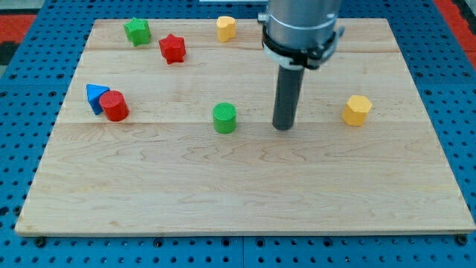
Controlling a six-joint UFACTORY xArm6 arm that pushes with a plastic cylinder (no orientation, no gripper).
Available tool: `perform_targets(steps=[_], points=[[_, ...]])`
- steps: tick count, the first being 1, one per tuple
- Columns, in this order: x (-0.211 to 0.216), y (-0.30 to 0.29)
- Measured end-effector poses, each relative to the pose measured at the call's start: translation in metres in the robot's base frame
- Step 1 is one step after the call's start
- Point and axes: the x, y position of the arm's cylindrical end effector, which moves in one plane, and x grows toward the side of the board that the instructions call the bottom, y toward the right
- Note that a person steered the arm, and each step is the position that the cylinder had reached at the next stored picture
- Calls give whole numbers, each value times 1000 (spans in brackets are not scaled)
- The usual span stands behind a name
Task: Separate red circle from the blue triangle
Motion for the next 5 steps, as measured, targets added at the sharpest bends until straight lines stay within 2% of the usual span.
perform_targets(steps=[1, 4, 5], points=[[-78, 20], [-53, -192], [-53, -235]])
